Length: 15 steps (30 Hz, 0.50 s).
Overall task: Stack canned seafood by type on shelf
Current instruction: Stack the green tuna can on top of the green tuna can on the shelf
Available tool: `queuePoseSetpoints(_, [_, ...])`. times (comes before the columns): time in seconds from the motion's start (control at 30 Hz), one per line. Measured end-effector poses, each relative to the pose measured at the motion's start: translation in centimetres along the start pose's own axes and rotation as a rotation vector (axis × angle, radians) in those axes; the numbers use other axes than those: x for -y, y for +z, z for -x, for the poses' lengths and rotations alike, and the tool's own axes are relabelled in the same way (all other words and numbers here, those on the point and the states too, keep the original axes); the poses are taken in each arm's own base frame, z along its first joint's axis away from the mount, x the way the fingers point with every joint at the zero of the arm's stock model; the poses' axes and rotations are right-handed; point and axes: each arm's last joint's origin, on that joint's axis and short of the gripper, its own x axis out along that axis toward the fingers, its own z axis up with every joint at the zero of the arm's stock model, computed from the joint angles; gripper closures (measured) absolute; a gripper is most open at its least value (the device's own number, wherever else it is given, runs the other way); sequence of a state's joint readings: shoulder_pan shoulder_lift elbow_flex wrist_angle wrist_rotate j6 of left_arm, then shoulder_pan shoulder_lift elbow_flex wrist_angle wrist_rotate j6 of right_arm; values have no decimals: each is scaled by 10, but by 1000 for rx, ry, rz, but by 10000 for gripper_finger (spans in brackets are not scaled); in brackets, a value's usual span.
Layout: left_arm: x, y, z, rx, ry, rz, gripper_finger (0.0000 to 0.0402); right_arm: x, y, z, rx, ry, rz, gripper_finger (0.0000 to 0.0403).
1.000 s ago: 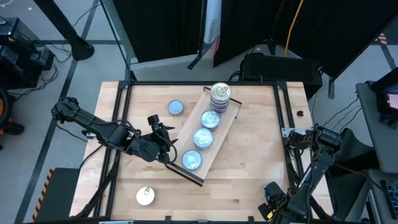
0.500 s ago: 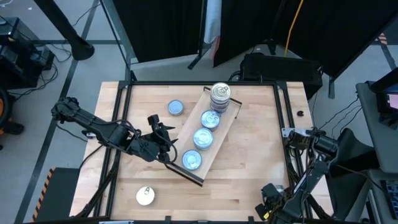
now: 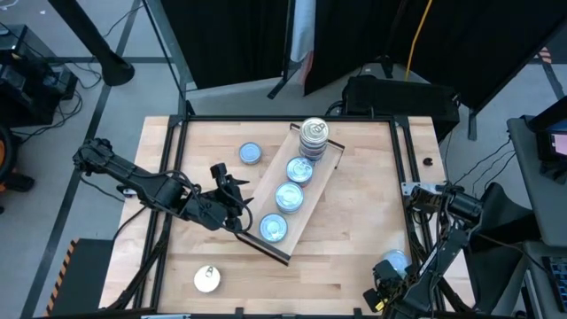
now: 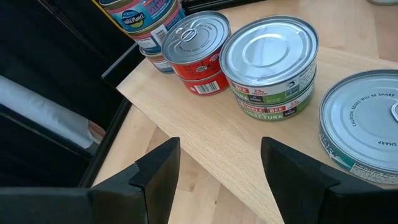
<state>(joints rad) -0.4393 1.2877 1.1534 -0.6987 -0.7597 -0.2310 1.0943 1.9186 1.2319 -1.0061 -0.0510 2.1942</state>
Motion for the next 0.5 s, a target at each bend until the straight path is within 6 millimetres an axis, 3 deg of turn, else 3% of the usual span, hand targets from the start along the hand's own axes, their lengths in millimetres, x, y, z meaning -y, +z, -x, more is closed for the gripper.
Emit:
queuePoseSetpoints(0.1, [0, 0, 0, 0, 0, 0, 175, -1, -2, 12, 1, -15, 5, 403])
queuePoseSetpoints(0.3, [0, 0, 0, 0, 2, -1, 175, 6, 2, 57, 76, -173, -14, 403])
queuePoseSetpoints(0.5, [0, 0, 0, 1, 3, -1, 175, 11, 18, 59, 90, -317, 15, 403])
